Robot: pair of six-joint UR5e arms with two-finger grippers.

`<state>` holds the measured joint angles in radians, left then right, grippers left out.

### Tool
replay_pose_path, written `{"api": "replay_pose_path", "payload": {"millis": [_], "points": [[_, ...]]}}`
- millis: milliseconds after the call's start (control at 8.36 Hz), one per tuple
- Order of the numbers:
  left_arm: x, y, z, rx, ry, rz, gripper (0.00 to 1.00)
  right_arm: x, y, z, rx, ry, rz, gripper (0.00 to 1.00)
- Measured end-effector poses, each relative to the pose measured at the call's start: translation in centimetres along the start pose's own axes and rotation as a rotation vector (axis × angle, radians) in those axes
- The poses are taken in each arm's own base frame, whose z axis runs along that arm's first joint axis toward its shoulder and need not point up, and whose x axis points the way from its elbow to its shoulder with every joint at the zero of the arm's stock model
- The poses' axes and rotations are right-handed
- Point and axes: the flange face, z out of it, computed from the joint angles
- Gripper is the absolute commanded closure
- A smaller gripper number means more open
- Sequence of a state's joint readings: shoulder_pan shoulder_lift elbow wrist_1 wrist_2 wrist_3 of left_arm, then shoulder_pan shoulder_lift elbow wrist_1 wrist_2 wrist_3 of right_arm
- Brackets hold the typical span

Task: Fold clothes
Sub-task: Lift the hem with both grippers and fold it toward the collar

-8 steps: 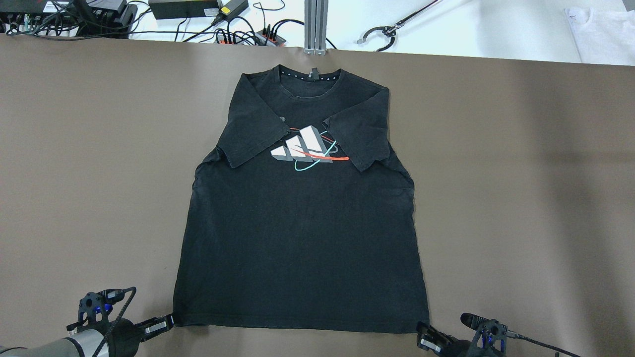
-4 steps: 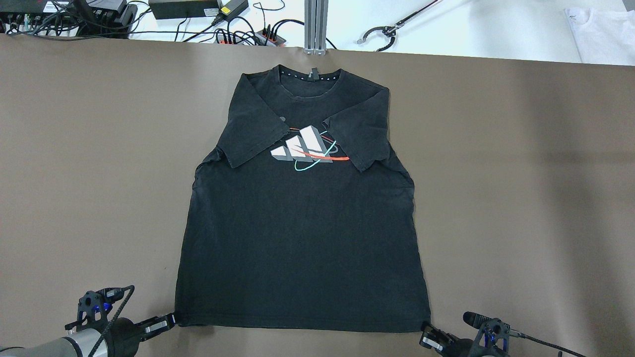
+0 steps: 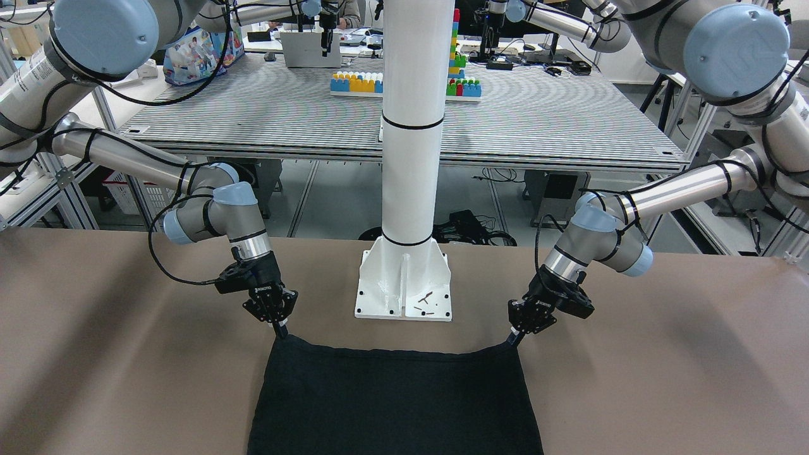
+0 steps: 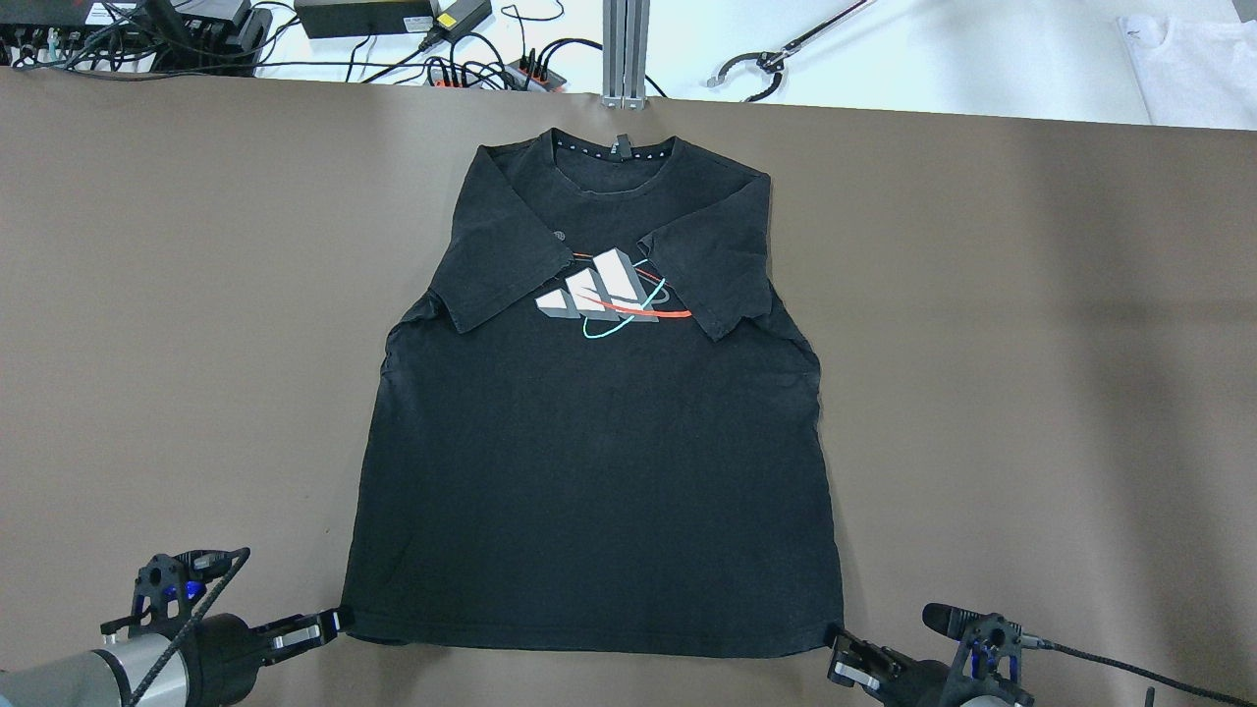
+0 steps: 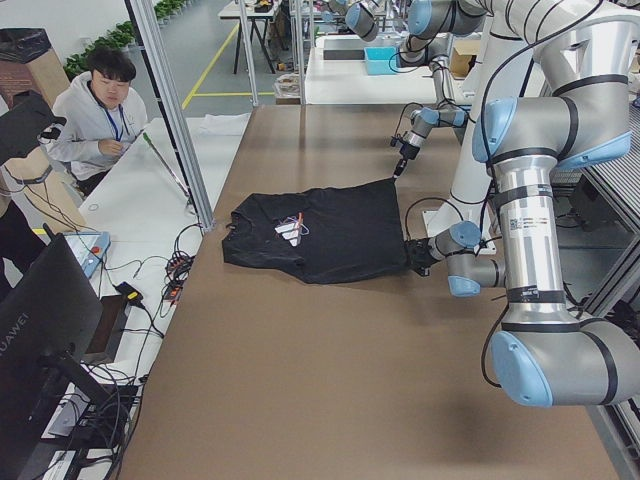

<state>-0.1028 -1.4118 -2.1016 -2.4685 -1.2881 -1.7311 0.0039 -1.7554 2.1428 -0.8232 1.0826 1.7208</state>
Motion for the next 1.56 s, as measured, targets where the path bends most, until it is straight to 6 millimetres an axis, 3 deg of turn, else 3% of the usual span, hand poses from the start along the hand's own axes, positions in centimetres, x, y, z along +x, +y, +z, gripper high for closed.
{"api": "replay_pose_path", "payload": {"millis": [239,718,838,957,1197,1316,1556], "points": [[3.9,-4.0,-3.0,-0.027,-0.058,0.017,1.0,-1.5,-4.0,-1.2,-0.002,-0.025,-0.081,1.0],[13.9,-14.3,-6.3,-0.076,-0.15,0.081,1.0,-1.7,-16.3,-2.9,-0.099,-0.008,-0.144,1.0],[15.7,-16.5,-7.4,-0.093,-0.167,0.096,1.0,-3.5,-18.5,-2.8,-0.11,0.011,-0.164,1.0],[16.9,-17.9,-8.2,-0.104,-0.18,0.113,1.0,-6.5,-20.3,-2.4,-0.118,0.044,-0.174,1.0],[18.0,-18.8,-8.8,-0.114,-0.185,0.136,1.0,-11.7,-22.0,-2.5,-0.128,0.091,-0.175,1.0],[18.0,-18.9,-9.0,-0.125,-0.185,0.147,1.0,-12.7,-22.0,-2.7,-0.137,0.098,-0.175,1.0],[17.5,-17.7,-9.7,-0.218,-0.173,0.154,1.0,-12.2,-20.2,-4.2,-0.235,0.089,-0.18,1.0]]}}
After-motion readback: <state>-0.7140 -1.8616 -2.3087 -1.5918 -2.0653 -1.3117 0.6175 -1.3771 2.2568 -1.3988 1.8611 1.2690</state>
